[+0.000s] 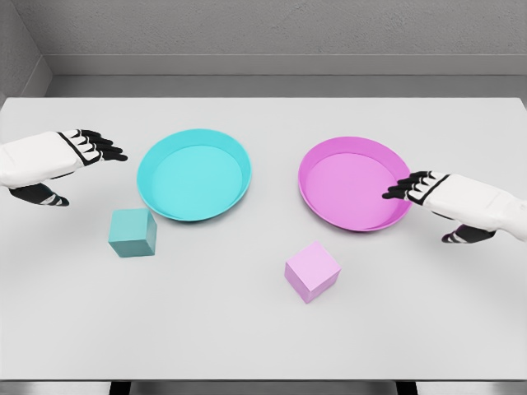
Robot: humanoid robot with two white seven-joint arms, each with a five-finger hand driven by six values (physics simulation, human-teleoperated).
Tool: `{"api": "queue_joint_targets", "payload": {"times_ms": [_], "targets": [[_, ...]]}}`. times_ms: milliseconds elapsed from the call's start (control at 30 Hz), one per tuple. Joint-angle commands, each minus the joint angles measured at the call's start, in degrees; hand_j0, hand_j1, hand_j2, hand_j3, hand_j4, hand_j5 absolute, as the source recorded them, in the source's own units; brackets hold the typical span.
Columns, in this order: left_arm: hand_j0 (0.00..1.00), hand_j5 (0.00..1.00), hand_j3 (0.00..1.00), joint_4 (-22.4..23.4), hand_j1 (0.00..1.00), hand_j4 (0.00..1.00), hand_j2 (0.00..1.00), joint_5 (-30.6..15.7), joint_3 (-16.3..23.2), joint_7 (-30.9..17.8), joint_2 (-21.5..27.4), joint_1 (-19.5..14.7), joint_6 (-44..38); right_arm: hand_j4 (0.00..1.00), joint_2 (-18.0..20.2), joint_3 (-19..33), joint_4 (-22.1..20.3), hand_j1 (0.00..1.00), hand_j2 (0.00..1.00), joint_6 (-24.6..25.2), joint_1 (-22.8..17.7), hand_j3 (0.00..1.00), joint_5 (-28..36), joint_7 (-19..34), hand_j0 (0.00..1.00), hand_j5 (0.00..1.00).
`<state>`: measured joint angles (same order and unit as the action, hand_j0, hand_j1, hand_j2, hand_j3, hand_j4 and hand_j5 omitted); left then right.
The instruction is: Place the blocks in the corresponding plates according to their colors
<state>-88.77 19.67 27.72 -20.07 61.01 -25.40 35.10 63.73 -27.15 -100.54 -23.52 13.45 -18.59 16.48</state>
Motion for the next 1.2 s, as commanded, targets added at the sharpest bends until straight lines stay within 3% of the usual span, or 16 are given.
{"api": "queue_joint_targets", "payload": {"times_ms": [0, 67, 133, 233, 300, 400, 533, 633, 733, 967, 1067, 1167], "targets": [[1.00, 1.00, 1.00, 0.00, 1.00, 1.00, 1.00, -0.25, -0.03, 0.03, 0.08, 0.00, -0.10, 1.00, 0.07, -0.10, 0.00, 1.00, 1.00, -0.12, 0.18, 1.00, 0.22, 0.65, 1.00, 1.00], [1.00, 1.00, 1.00, 0.00, 1.00, 1.00, 1.00, 1.24, -0.03, 0.03, 0.08, 0.00, -0.10, 1.00, -0.19, -0.10, -0.09, 1.00, 1.00, -0.38, 0.97, 1.00, 0.22, 0.74, 1.00, 1.00], [1.00, 1.00, 1.00, -0.36, 1.00, 1.00, 1.00, 4.58, 0.06, 0.03, -0.36, -0.09, -0.10, 1.00, -2.91, -0.62, -0.09, 1.00, 1.00, -0.21, 2.55, 1.00, 0.22, 1.71, 1.00, 1.00], [1.00, 1.00, 1.00, -1.85, 1.00, 1.00, 1.00, 8.27, 1.02, 0.03, -0.54, -0.18, -0.10, 1.00, -7.57, -8.79, -0.09, 1.00, 1.00, -0.12, 9.84, 1.00, 0.22, 6.28, 1.00, 1.00], [1.00, 1.00, 1.00, -3.52, 1.00, 1.00, 1.00, 9.59, 2.17, 0.03, -0.72, -0.18, -0.10, 1.00, -9.24, -14.42, -0.09, 1.00, 1.00, -0.38, 15.11, 1.00, 0.22, 6.54, 1.00, 1.00], [1.00, 1.00, 1.00, -5.54, 1.00, 1.00, 1.00, 10.65, 3.40, 0.03, -0.80, -0.18, -0.10, 1.00, -11.44, -16.00, -0.09, 1.00, 1.00, -0.82, 18.10, 1.00, 0.22, 6.54, 1.00, 1.00], [1.00, 1.00, 1.00, -7.91, 1.00, 1.00, 1.00, 12.93, 5.86, -0.06, -1.15, -0.26, -0.10, 1.00, -13.02, -17.50, -0.09, 1.00, 1.00, -11.19, 21.71, 1.00, 0.22, 6.63, 1.00, 1.00], [1.00, 1.00, 1.00, -7.91, 1.00, 1.00, 1.00, 16.19, 6.91, -0.06, -2.12, -0.53, -0.10, 1.00, -14.95, -21.80, -0.09, 1.00, 1.00, -11.48, 24.43, 1.00, 0.22, 10.14, 1.00, 1.00], [1.00, 1.00, 1.00, -8.09, 1.00, 1.00, 1.00, 17.86, 7.35, -0.15, -2.30, -0.70, -0.10, 1.00, -14.95, -22.33, -0.09, 1.00, 1.00, -11.48, 24.61, 1.00, 0.22, 13.66, 1.00, 1.00], [1.00, 1.00, 1.00, -8.97, 1.00, 1.00, 1.00, 22.16, 8.58, -0.15, -4.32, -0.70, -0.10, 1.00, -15.13, -22.51, -0.18, 1.00, 1.00, -11.48, 25.14, 1.00, 0.22, 13.84, 1.00, 1.00], [1.00, 1.00, 1.00, -9.32, 1.00, 1.00, 1.00, 22.51, 8.85, -0.15, -4.41, -0.70, -0.10, 1.00, -16.45, -26.02, -0.18, 1.00, 1.00, -11.48, 26.10, 1.00, 0.22, 16.04, 1.00, 1.00], [1.00, 1.00, 1.00, -9.50, 1.00, 1.00, 1.00, 22.69, 9.11, -0.15, -4.41, -0.61, -0.10, 1.00, -16.54, -26.20, -0.18, 1.00, 1.00, -11.48, 26.28, 1.00, 0.22, 16.21, 1.00, 1.00]]}}
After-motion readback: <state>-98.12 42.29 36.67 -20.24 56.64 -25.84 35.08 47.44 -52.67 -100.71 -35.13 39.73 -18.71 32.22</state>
